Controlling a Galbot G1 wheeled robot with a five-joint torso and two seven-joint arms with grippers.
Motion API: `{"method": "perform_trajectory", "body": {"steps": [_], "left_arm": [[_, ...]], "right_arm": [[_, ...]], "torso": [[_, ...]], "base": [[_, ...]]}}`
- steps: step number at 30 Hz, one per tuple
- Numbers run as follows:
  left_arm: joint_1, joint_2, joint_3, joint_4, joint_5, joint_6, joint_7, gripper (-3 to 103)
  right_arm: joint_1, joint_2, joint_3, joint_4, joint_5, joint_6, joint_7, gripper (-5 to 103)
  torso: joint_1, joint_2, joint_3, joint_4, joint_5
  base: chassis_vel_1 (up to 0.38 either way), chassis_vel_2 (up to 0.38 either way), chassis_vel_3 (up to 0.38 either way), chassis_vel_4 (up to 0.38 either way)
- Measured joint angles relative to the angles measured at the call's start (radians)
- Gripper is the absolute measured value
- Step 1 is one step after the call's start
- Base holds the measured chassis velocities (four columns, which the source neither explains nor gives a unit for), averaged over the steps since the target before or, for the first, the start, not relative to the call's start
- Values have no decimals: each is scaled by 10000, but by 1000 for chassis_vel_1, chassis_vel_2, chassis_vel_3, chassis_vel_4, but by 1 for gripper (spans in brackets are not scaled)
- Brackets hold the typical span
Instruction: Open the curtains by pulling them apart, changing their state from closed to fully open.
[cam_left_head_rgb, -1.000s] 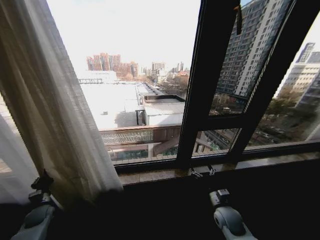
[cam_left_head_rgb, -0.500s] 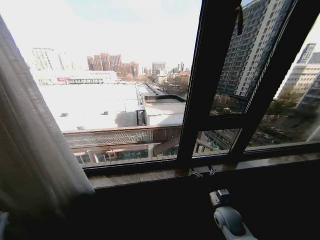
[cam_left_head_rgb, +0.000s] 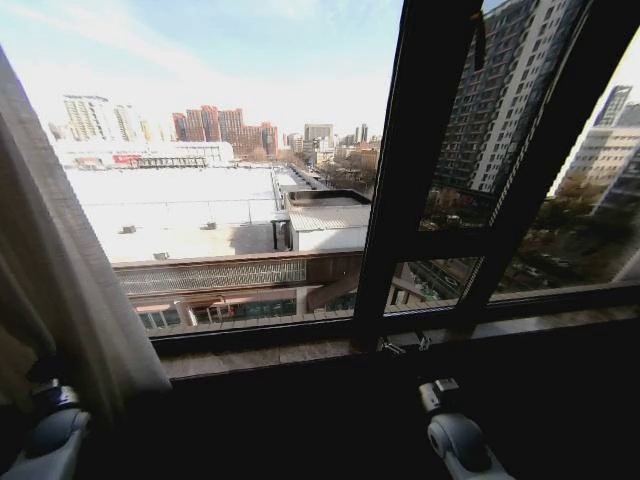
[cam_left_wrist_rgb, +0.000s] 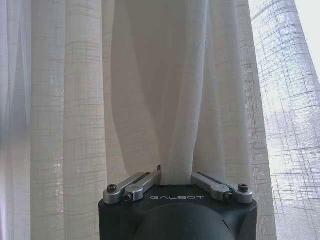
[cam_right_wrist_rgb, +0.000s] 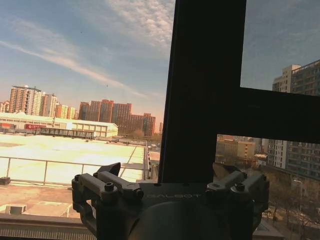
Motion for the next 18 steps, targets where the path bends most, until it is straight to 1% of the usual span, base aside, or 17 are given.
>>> {"method": "perform_trajectory", "body": {"steps": [2,6,14,18], "left_arm": [[27,-149,123,-173,135,-120,163,0],[31,-285,227,-295,289,-166,286,0],[-24,-235,226,-106,355,-269,318,0],[99,-325,213,-302,572,-384,302,0]], "right_arm": [[0,0,0,0,0,0,0,100],[0,0,0,0,0,0,0,100],[0,0,0,0,0,0,0,100],[0,0,0,0,0,0,0,100]], "torso": [[0,0,0,1,0],[-1,0,-1,0,0],[0,1,-1,-1,1],[-1,1,-1,2,-2]], "base": [[0,0,0,0],[0,0,0,0],[0,0,0,0],[13,27,-16,-11]]}}
